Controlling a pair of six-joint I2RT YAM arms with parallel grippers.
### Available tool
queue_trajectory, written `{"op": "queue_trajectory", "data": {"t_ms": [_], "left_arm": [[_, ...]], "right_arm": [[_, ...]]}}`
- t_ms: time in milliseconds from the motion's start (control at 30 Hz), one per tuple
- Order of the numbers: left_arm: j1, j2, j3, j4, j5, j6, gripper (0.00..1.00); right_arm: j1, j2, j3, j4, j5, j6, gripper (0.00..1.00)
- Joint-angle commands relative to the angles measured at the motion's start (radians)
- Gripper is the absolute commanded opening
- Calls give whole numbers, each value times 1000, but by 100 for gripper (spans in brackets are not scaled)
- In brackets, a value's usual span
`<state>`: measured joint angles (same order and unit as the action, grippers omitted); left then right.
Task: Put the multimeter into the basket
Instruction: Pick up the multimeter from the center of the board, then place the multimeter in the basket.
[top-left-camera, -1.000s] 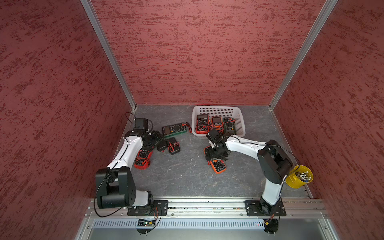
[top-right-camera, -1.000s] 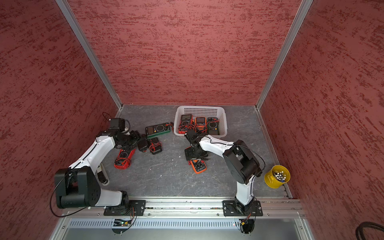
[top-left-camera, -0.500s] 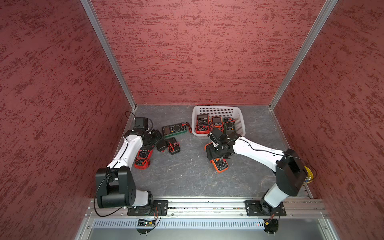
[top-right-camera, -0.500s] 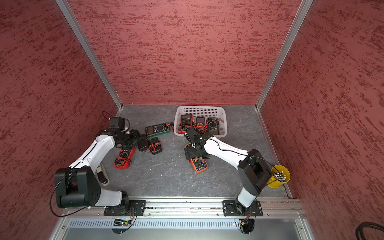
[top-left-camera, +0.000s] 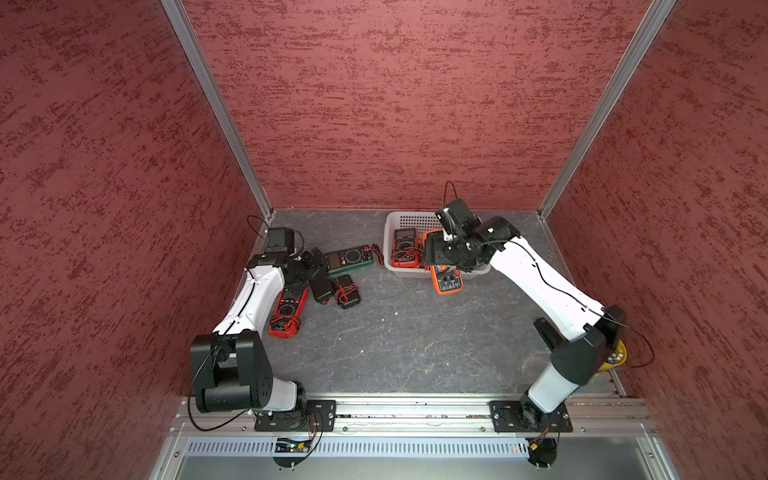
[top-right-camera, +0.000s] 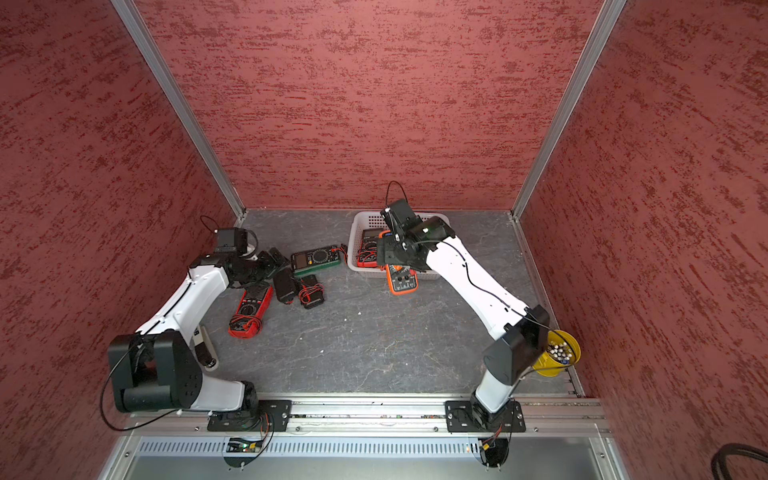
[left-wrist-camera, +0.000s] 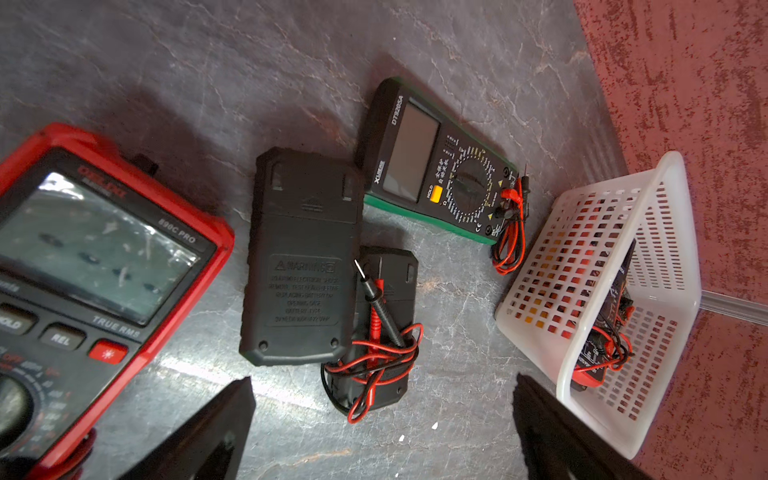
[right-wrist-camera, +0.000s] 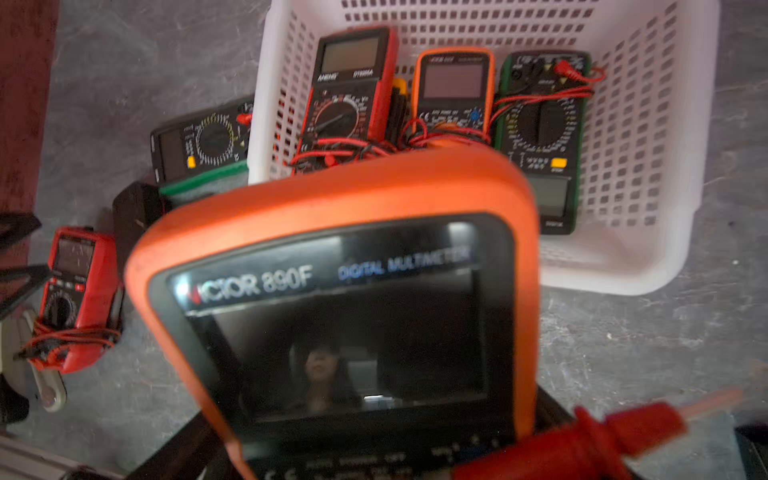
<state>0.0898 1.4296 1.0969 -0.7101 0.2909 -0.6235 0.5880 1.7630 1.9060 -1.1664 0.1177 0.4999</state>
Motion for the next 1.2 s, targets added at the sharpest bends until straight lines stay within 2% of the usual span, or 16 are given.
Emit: {"op": "queue_trajectory", "data": {"t_ms": [0,167,300,533,767,933,1100,1167], "left_arm": [[5,12,20,35,-1,6,100],[4,18,16,61,-8,3,100],[1,28,17,75,-3,0,100],[-7,35,13,77,-6,2,100],[-9,50,18,77,-8,13,100],[-15,63,18,84,-9,11,100],[-22,78,30,88,-10,13,100],[-23,81,36,89,-11,12,100]], "right_arm": [[-47,132,181,-114,75,8,28],[-108,377,499,-196,104,64,27],[-139,520,656,-187,89,78,26],[-165,627,689,-105,103,73,26],[-165,681,690,-90,121,98,31],[-159,707,688,-105,99,121,39],[-144,721,688,-96,64,135,59],[-140,728,686,-96,48,141,70]]}}
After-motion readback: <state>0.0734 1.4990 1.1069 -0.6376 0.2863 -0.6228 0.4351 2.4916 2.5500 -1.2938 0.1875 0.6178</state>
